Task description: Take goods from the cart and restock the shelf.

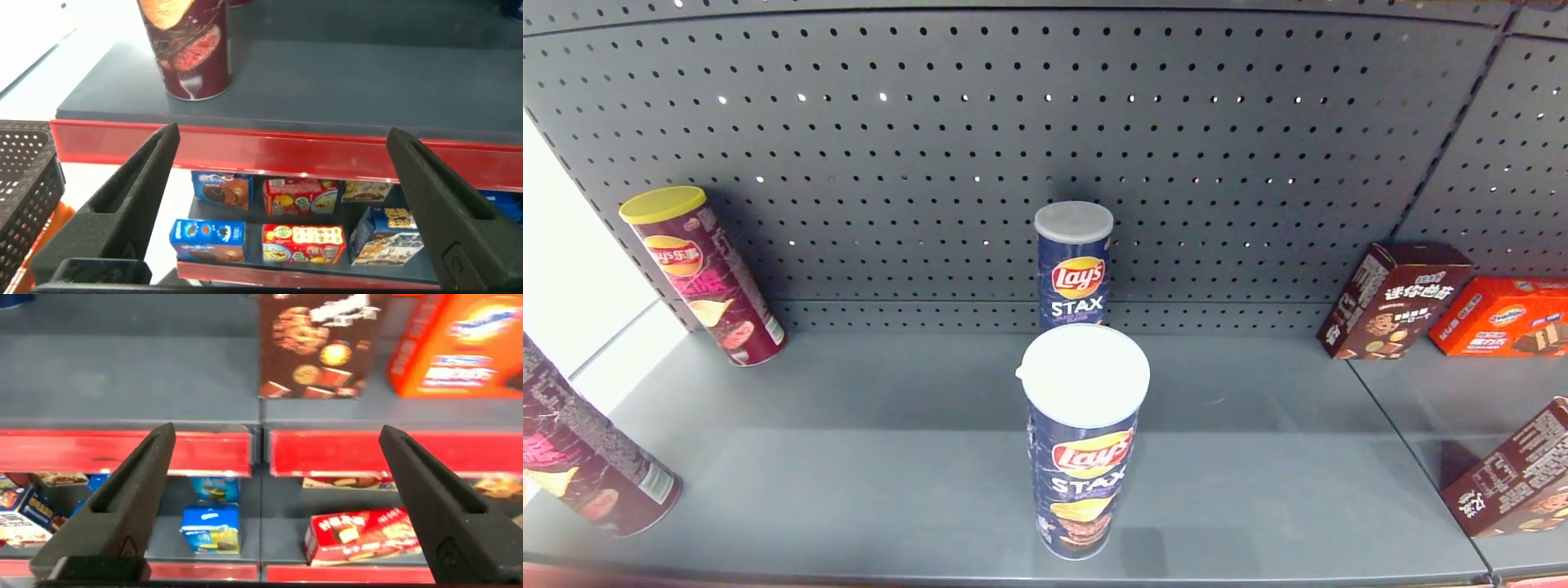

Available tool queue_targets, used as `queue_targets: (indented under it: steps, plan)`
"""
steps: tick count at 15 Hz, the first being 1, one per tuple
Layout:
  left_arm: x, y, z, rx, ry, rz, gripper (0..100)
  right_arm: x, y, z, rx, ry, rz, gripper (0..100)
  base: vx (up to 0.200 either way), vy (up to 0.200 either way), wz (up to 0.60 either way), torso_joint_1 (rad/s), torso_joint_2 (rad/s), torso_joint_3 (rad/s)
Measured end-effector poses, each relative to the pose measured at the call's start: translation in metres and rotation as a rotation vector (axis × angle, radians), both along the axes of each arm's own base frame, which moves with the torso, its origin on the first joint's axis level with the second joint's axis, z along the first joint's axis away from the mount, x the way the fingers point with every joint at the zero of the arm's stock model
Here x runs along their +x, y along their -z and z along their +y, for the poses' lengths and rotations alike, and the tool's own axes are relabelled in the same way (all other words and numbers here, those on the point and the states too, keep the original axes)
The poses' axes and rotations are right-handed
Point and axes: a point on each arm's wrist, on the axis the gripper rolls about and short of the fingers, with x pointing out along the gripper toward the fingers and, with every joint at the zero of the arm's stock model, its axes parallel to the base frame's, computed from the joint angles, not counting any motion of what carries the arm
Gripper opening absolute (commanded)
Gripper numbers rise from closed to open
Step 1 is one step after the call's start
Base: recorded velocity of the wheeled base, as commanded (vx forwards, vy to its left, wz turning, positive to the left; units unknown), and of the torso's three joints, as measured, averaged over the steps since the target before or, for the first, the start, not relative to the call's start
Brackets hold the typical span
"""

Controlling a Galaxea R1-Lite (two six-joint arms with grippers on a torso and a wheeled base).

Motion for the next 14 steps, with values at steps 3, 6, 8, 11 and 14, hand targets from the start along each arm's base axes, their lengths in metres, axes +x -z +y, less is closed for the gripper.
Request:
queue_targets:
  steps: [3,6,8,11,14]
  plan:
    - [0.0,0.0001,0.0,-0.001,0.0,0.001,100,0.0,0.0,0.0,0.001,-0.001,0.0,100,0.0,0.0,0.0,0.0,0.0,0.0]
    - [0.0,0.0001,0.0,-0.001,0.0,0.001,100,0.0,0.0,0.0,0.0,0.0,0.0,100,0.0,0.133,0.0,0.002,0.0,0.002]
    - [0.0,0.0002,0.0,-0.001,0.0,0.001,100,0.0,0.0,0.0,0.0,0.0,0.0,100,0.0,0.0,0.0,0.0,0.0,0.0]
    - [0.0,0.0001,0.0,0.0,0.001,0.001,100,0.0,0.0001,0.0,0.001,-0.001,0.001,100,0.0,0.0,0.0,0.0,0.0,0.0]
    - [0.0,0.0001,0.0,0.0,0.001,0.001,100,0.0,0.0,0.0,0.001,-0.001,0.0,100,0.0,0.0,0.0,0.0,0.0,0.0]
